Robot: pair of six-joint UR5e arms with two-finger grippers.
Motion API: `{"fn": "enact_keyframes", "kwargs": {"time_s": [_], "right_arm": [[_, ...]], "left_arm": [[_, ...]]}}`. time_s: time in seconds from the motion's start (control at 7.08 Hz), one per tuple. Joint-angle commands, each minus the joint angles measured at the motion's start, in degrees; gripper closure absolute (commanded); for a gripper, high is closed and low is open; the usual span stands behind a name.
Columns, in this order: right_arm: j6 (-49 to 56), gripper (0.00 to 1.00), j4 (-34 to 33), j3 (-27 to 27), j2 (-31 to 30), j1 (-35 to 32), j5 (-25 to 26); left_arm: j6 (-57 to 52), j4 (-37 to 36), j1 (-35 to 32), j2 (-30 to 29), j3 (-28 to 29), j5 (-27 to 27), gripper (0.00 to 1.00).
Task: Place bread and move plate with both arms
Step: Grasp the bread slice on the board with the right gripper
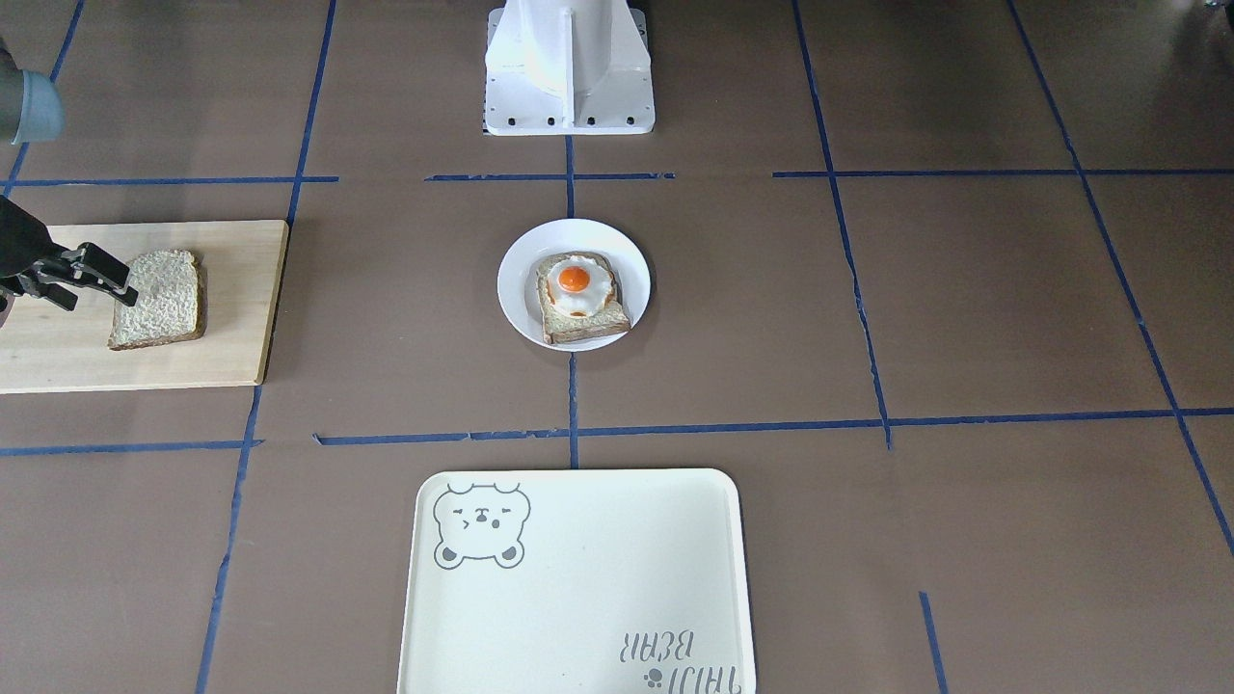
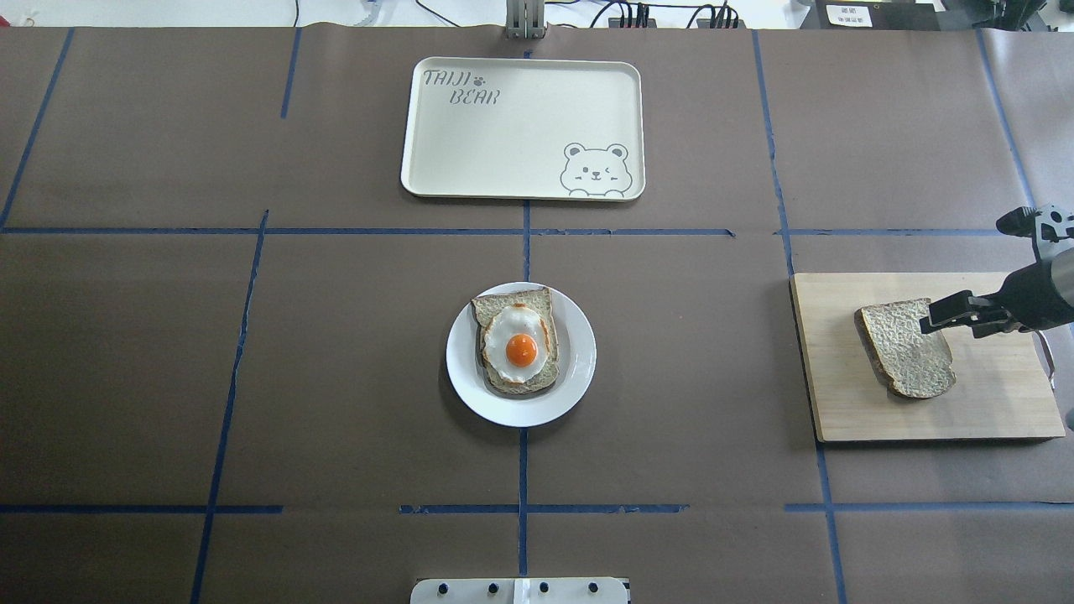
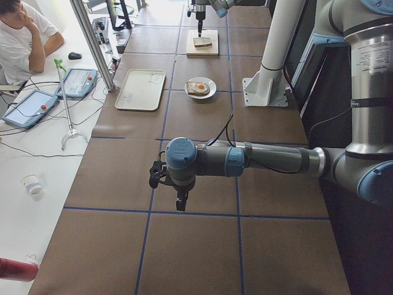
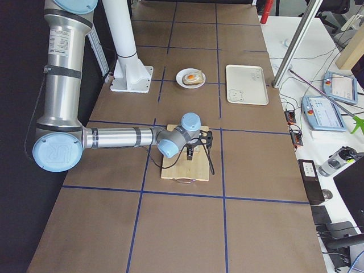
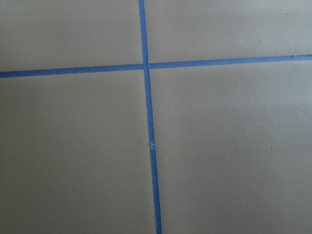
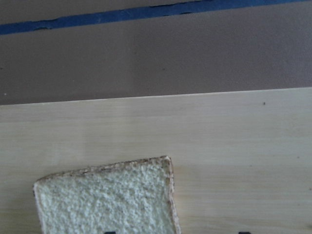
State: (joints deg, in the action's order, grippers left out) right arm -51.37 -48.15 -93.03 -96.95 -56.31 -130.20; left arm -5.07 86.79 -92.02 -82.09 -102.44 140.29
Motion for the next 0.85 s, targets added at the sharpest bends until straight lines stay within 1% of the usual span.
{"fn": "enact_keyframes", "kwargs": {"time_s": [0.0, 0.28, 0.42, 0.56, 0.71], "right_arm": [[-0.5, 0.19, 3.0, 3.3, 1.3, 1.0, 0.3], [-0.8, 0.59, 3.5, 1.2, 1.3, 0.9, -0.3], [-0.8, 0.68, 3.4, -0.4, 1.0, 0.8, -0.5], [-0.8, 0.84, 3.5, 0.8, 0.6, 0.9, 0.5], [-0.1, 0.86, 3.6, 2.0, 0.5, 0.9, 0.5]], "left_arm": [[0.1, 0.1, 0.0, 0.0, 0.0, 0.1, 0.00], [0.1, 0.0, 0.0, 0.1, 0.0, 0.1, 0.00], [0.1, 0.0, 0.0, 0.1, 0.0, 0.1, 0.00], [0.1, 0.0, 0.0, 0.1, 0.0, 0.2, 0.00], [0.1, 0.0, 0.0, 0.1, 0.0, 0.2, 0.00]]}}
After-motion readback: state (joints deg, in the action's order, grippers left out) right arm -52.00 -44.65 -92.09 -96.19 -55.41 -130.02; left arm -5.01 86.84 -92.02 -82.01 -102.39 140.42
